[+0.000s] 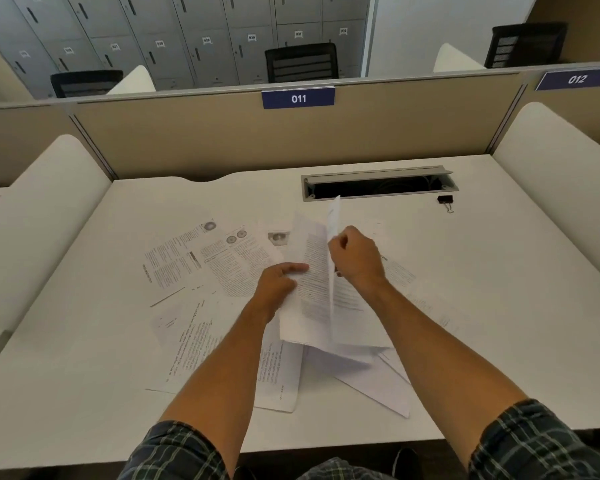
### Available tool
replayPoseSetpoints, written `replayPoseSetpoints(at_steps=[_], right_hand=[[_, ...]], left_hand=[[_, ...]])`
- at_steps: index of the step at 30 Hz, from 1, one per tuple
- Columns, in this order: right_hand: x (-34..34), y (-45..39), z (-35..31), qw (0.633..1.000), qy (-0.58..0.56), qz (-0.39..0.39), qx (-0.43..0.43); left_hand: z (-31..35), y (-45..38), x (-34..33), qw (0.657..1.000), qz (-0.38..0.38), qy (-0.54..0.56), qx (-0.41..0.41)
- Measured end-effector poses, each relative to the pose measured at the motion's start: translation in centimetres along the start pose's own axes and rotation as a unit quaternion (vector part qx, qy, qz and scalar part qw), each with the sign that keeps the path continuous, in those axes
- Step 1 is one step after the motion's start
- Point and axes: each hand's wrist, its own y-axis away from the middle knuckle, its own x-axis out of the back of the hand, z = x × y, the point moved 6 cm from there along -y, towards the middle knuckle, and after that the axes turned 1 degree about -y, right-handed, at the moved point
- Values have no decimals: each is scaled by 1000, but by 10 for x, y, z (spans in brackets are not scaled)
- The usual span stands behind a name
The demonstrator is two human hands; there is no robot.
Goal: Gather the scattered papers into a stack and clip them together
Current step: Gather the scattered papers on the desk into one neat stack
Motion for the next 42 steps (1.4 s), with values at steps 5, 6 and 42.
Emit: replayPoseSetpoints(at_steps=[5,6,42], right_hand=[[-31,3,-6,986,-126,-74,-79],[-34,3,-6,983,-138,-89,-85],[35,-18,39,901,-425,-87,15]], left_hand=[[-2,-2,-4,994,-24,104,21],[-2,-1,-8,989,-48,140,25],[45,5,38,988,-14,137,-70]])
